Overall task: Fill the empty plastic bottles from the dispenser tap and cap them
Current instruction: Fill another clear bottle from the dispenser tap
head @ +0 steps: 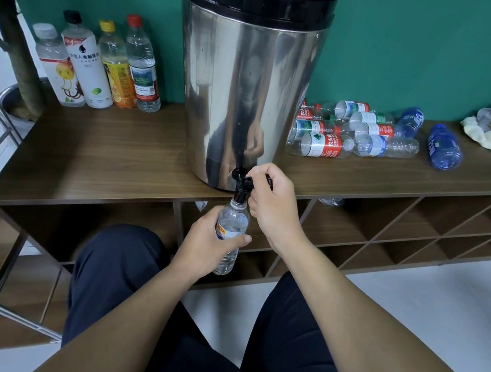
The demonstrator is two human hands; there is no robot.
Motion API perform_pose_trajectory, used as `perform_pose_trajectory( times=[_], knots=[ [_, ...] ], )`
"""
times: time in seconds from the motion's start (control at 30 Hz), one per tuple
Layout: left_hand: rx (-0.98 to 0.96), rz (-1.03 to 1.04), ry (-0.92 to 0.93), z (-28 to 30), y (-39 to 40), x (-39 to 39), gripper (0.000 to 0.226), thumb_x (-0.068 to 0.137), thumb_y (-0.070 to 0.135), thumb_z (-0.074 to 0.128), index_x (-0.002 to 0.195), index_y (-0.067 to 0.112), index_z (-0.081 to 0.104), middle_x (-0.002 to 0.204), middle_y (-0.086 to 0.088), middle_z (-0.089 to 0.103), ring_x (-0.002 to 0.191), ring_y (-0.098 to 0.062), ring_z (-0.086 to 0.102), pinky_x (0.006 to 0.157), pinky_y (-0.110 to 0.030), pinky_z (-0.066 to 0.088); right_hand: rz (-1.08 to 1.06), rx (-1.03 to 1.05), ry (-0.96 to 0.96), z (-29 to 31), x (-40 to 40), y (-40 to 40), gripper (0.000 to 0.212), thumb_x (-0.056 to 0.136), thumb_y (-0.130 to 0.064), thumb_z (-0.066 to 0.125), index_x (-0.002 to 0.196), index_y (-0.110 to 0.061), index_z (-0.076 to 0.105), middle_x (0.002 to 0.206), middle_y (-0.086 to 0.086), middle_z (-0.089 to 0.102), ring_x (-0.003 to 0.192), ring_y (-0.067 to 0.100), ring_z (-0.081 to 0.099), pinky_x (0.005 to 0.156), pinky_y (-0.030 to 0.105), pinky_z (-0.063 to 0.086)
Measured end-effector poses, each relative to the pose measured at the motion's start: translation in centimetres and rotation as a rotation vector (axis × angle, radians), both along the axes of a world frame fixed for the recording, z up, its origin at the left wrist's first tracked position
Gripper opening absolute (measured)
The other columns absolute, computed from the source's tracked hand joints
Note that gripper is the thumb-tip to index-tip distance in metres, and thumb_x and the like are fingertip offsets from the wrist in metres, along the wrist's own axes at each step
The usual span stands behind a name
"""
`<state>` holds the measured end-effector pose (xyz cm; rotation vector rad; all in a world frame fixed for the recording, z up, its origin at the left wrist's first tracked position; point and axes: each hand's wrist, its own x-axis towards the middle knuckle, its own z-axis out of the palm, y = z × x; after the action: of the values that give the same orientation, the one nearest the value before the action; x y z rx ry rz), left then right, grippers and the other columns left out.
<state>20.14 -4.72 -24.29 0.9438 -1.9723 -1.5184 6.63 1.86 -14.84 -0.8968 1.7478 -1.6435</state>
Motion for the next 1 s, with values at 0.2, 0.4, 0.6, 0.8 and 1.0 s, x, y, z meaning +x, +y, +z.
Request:
perform_pose_trajectory(
  times=[0.2, 0.4, 0.6, 0.8, 1.0],
  knots=[
    [0.002, -0.003, 0.009, -0.05, 0.04, 0.01, 0.049, 0.086, 0.029, 0.098, 0.125, 0.037, 0.068, 0.113, 0.025, 0.078, 0.105, 0.005, 0.073, 0.095, -0.024, 0.057, 0.000, -0.002, 0.005, -0.04, 0.00, -0.01, 0.024, 0.115, -0.029, 0.056, 0.095, -0.019, 0.063, 0.058, -0.014, 0.047, 0.053, 0.005, 0.042, 0.053, 0.025, 0.035],
    [0.000, 0.003, 0.021, -0.49, -0.20, -0.10, 0.050, 0.084, 0.029, 0.099, 0.125, 0.034, 0.071, 0.114, 0.016, 0.081, 0.107, -0.002, 0.076, 0.104, -0.037, 0.060, -0.003, -0.010, -0.011, -0.09, 0.01, -0.11, 0.024, 0.115, -0.029, 0.056, 0.095, -0.017, 0.063, 0.059, -0.012, 0.045, 0.054, 0.008, 0.040, 0.053, 0.026, 0.035],
    [0.007, 0.001, 0.032, -0.62, -0.22, -0.13, 0.050, 0.084, 0.025, 0.099, 0.124, 0.035, 0.071, 0.113, 0.016, 0.081, 0.106, -0.004, 0.077, 0.106, -0.041, 0.061, -0.002, -0.028, -0.038, -0.03, 0.12, -0.11, 0.025, 0.114, -0.027, 0.058, 0.091, -0.017, 0.062, 0.061, -0.006, 0.042, 0.055, 0.013, 0.036, 0.052, 0.030, 0.032],
    [0.010, -0.005, 0.036, -0.64, -0.27, -0.13, 0.050, 0.085, 0.025, 0.099, 0.126, 0.032, 0.071, 0.114, 0.015, 0.081, 0.107, -0.006, 0.077, 0.106, -0.042, 0.061, -0.003, -0.029, -0.038, -0.01, 0.11, -0.12, 0.026, 0.114, -0.027, 0.057, 0.090, -0.017, 0.061, 0.060, -0.007, 0.041, 0.055, 0.012, 0.035, 0.052, 0.028, 0.032],
    [0.010, -0.002, 0.034, -0.51, -0.21, -0.12, 0.050, 0.085, 0.026, 0.098, 0.127, 0.032, 0.071, 0.114, 0.015, 0.081, 0.107, -0.005, 0.077, 0.105, -0.041, 0.061, -0.001, -0.025, -0.033, 0.02, 0.10, -0.08, 0.027, 0.115, -0.028, 0.057, 0.090, -0.018, 0.060, 0.059, -0.008, 0.040, 0.055, 0.012, 0.035, 0.053, 0.029, 0.032]
  ],
)
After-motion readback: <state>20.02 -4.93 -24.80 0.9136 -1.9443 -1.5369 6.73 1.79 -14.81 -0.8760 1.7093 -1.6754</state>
